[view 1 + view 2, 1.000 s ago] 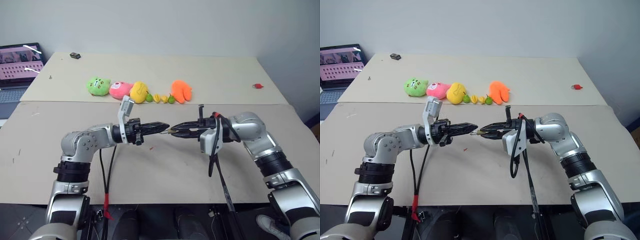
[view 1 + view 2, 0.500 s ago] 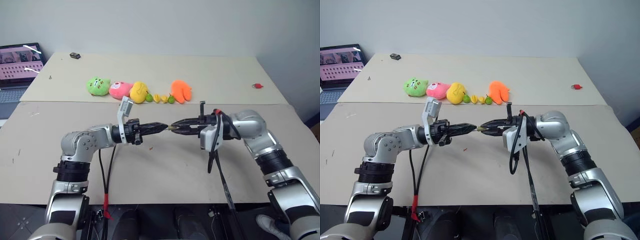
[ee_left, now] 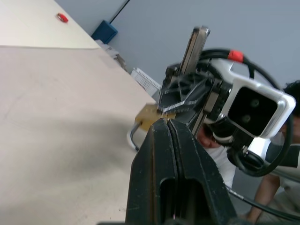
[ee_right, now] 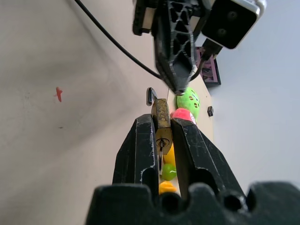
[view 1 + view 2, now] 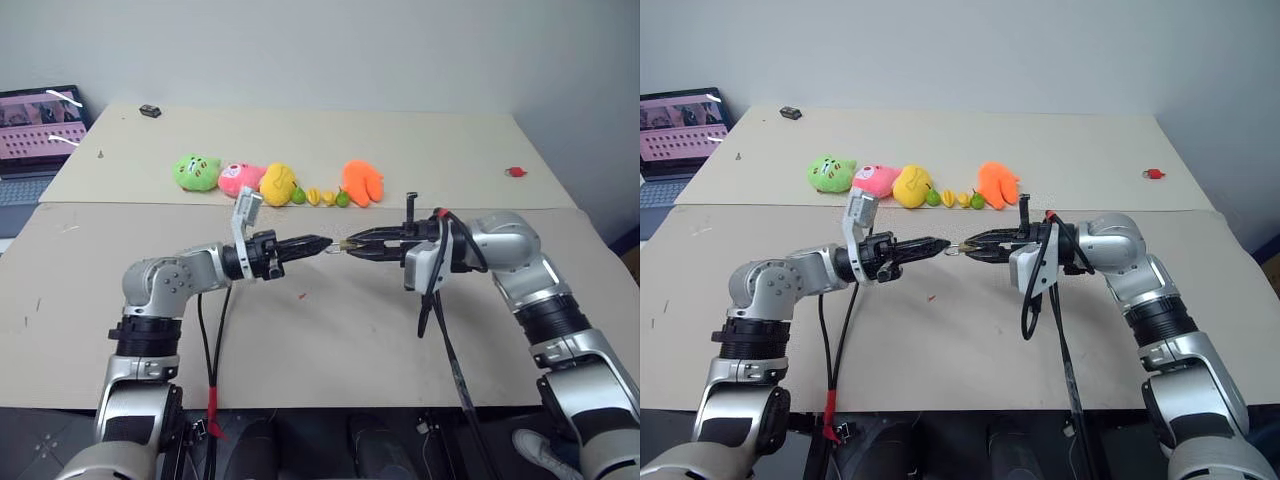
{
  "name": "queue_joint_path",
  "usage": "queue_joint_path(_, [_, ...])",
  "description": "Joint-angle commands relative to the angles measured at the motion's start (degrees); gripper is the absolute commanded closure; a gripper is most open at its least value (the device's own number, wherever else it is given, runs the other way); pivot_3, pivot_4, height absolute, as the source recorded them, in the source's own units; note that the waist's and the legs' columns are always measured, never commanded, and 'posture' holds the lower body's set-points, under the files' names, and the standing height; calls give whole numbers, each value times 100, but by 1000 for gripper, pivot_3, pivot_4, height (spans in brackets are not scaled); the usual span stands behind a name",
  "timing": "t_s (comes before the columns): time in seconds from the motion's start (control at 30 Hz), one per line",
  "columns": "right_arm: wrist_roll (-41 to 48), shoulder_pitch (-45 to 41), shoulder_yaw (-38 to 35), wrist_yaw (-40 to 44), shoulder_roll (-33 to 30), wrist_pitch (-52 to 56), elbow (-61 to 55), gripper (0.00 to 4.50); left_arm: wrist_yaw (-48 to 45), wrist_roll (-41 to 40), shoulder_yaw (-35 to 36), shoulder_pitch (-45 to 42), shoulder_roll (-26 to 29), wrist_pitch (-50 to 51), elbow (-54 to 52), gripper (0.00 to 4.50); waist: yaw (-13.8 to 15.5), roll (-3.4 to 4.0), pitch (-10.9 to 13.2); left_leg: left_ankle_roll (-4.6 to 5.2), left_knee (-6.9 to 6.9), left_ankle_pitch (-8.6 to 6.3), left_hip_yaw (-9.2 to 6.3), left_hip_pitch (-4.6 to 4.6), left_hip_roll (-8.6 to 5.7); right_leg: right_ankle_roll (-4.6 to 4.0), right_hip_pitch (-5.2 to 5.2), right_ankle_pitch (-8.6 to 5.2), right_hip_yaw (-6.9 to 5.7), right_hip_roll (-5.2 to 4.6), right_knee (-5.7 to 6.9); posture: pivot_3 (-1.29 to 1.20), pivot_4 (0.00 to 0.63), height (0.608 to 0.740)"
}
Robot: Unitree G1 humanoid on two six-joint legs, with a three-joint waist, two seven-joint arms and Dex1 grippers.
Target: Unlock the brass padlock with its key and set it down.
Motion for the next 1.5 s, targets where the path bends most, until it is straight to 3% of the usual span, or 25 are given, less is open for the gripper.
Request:
queue_joint_path(0.03, [211, -122, -192, -65, -5, -27, -211, 4383, -2, -78, 75, -128, -28, 40, -67, 4445, 1, 0, 0, 0, 0, 0, 0, 0, 0, 0, 0, 0, 0, 0, 0, 0, 150, 717])
queue_joint_path(0.8, [700, -251, -506, -155, 128, 684, -675, 4383, 155, -34, 215, -267, -84, -54, 262, 4445, 2, 0, 0, 0, 0, 0, -2, -1, 0, 0, 0, 0, -1, 0, 0, 0, 150, 717])
queue_joint_path(1.2, [986, 1073, -358, -172, 250, 1784, -2284, 4383, 705, -124, 689, -471, -312, -67, 581, 4445, 27, 0, 0, 0, 0, 0, -3, -4, -1, 0, -3, 0, -3, 0, 0, 0, 150, 717])
queue_joint_path(1.33, [573, 1293, -228, -114, 346, 1376, -1808, 4383, 727, -202, 686, -392, -301, 132, 425, 4445, 19, 0, 0, 0, 0, 0, -2, -4, -2, 2, -1, 0, -2, 0, 0, 0, 150, 717])
queue_joint_path(1.5, [371, 689, -326, -121, 391, 959, -777, 4383, 521, -595, 650, -281, -150, 737, 11, 4445, -5, -1, 1, -1, 1, 1, -1, -2, -1, 4, -1, 2, -1, 1, -1, 0, 150, 717])
